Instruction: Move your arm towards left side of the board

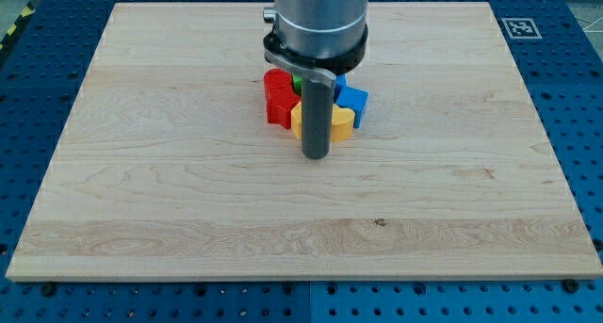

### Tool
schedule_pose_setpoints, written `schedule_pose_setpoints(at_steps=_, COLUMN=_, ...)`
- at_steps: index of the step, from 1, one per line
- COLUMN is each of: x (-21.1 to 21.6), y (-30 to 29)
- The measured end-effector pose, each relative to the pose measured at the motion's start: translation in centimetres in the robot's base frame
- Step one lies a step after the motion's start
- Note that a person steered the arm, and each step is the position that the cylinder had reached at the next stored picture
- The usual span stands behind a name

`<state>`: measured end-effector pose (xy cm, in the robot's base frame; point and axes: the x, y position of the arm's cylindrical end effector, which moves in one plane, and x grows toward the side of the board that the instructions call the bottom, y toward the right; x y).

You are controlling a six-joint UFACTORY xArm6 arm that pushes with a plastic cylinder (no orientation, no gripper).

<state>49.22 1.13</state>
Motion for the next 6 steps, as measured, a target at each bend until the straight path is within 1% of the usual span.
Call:
schedule_pose_setpoints(at_steps=1, x=4.4, y=1.1)
schedule_pose_setpoints(at_steps=2, x=5.3, y=1.0)
schedule_pose_setpoints(at_steps=5, x=5.5, y=-15.2)
schedule_pose_setpoints(at_steps=6, x=5.5, y=-17.4)
